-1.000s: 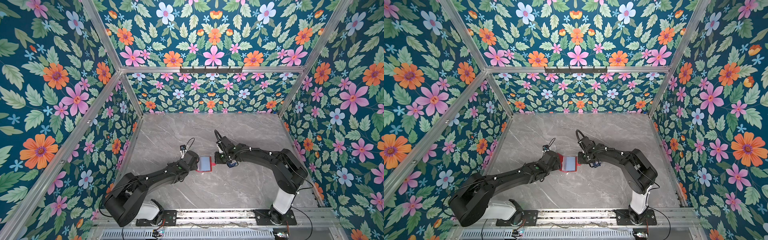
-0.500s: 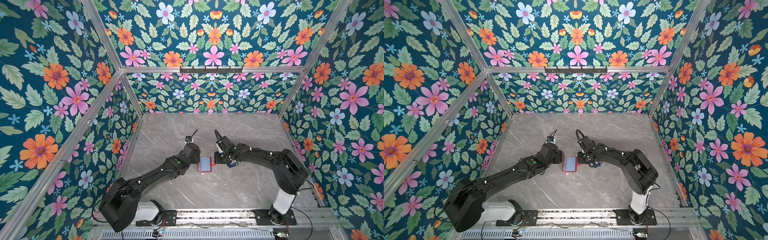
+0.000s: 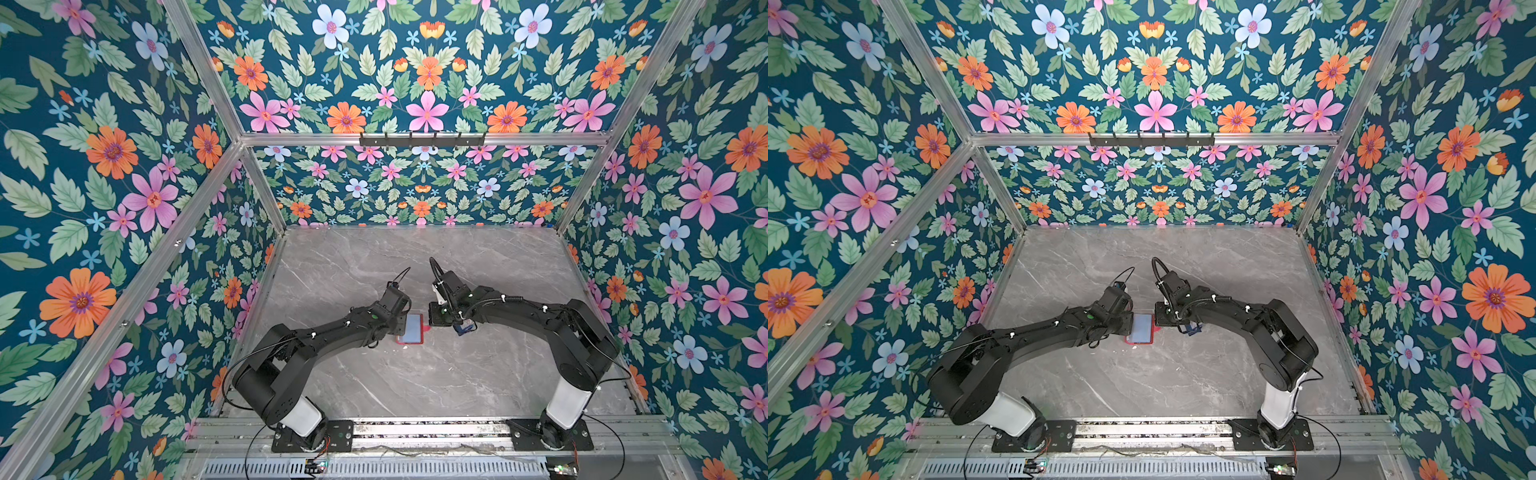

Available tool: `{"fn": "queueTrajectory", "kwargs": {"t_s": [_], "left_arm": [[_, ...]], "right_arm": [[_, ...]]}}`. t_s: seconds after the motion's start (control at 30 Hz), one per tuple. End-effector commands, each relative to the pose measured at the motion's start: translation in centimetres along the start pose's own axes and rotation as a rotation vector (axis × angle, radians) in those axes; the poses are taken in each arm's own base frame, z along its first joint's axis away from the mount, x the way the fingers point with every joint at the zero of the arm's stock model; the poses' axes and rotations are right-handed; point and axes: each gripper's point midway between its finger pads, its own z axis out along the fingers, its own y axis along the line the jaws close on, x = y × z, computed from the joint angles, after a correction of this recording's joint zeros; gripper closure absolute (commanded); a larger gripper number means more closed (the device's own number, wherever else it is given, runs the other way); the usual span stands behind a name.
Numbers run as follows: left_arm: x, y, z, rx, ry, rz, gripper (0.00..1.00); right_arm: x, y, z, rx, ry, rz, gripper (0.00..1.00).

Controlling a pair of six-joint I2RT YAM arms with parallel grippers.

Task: Insert credit cards into a card holder
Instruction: Open the card holder at the center of the table.

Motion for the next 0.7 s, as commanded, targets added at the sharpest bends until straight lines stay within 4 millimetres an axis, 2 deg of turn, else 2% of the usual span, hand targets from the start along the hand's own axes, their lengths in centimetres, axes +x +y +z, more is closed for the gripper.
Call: {"fn": "queueTrajectory", "kwargs": {"t_s": [0.0,0.17,0.33,0.67], "left_arm": [[0.4,2.7,-0.3,-0.138,-0.016,-0.039,0.46],[1.3,4.6,-0.3,-0.217,-0.029,-0.096,0.48],[2.3,5.6,0.2,-0.231,-0.026,-0.146,0.51],[3.9,4.8,2.0,-0.176,0.028,-0.174,0.66]], "right_arm": [[-0.2,-0.8,-0.4,0.058,-0.011,-0.001,1.0],[-0.3,-1.4,-0.5,0.104,-0.014,-0.016,1.0],[-0.4,-1.2,-0.3,0.121,-0.007,-0.029,1.0],[-0.8,2.2,-0.9,-0.048,-0.017,-0.033,1.0]]}}
